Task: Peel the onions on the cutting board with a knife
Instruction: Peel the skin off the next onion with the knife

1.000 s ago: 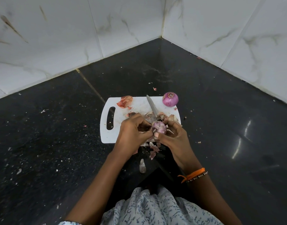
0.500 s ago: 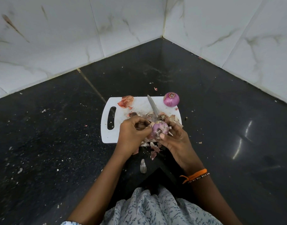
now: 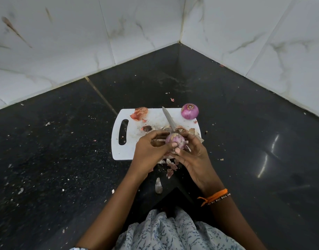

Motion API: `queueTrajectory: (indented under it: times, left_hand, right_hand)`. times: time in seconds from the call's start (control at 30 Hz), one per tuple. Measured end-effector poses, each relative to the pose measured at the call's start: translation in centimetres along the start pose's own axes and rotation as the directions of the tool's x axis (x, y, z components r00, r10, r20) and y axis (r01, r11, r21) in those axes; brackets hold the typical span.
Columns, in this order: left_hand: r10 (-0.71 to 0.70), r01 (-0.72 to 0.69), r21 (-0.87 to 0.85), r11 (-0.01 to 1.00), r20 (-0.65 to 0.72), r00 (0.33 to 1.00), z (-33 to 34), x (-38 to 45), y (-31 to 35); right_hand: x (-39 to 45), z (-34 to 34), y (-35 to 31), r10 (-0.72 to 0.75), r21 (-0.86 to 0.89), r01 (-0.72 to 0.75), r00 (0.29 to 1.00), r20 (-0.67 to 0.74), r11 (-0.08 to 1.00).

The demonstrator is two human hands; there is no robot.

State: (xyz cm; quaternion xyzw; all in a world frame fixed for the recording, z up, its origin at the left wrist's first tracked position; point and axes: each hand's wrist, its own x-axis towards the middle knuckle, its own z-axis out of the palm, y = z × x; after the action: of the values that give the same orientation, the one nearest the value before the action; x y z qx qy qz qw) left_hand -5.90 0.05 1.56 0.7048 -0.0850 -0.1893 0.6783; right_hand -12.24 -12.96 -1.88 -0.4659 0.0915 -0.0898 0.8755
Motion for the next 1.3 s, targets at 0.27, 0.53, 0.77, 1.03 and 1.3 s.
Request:
queueTrajectory:
  times: [0.27, 0.53, 0.77, 1.03, 1.3]
  left_hand:
    - [0.465, -0.409, 0.417, 0.812, -0.038, 0.884, 0.2, 0.1, -0.5]
    - [0.397, -0.304, 0.377, 0.875, -0.198, 0.896, 0.0, 0.6, -1.2]
    - [0.092, -0.074, 0.087, 0.993, -0.217, 0.972, -0.7, 0.8, -1.9]
    - [0.11, -0.11, 0.013, 0.994, -0.039, 0.993, -0.6, 0.1, -0.3]
    - [0.189, -0.202, 0.138, 0.97, 0.101, 0.977, -0.5, -0.6, 0.7]
  right_hand:
    - [-0.2, 0.7, 0.2, -0.023, -0.161, 0.019, 0.999, -0.025, 0.987]
    - [-0.2, 0.8, -0.2, 0.063, 0.012, -0.063, 0.998, 0.023, 0.998]
    - [-0.3, 0.9, -0.9, 0.07, 0.193, -0.096, 0.988, 0.138, 0.976]
    - [-0.3, 1.2, -1.3, 0.06, 0.18, -0.061, 0.998, 0.012, 0.982]
    - [-0.1, 0.8, -1.1, 0.069, 0.067, -0.065, 0.996, -0.055, 0.996]
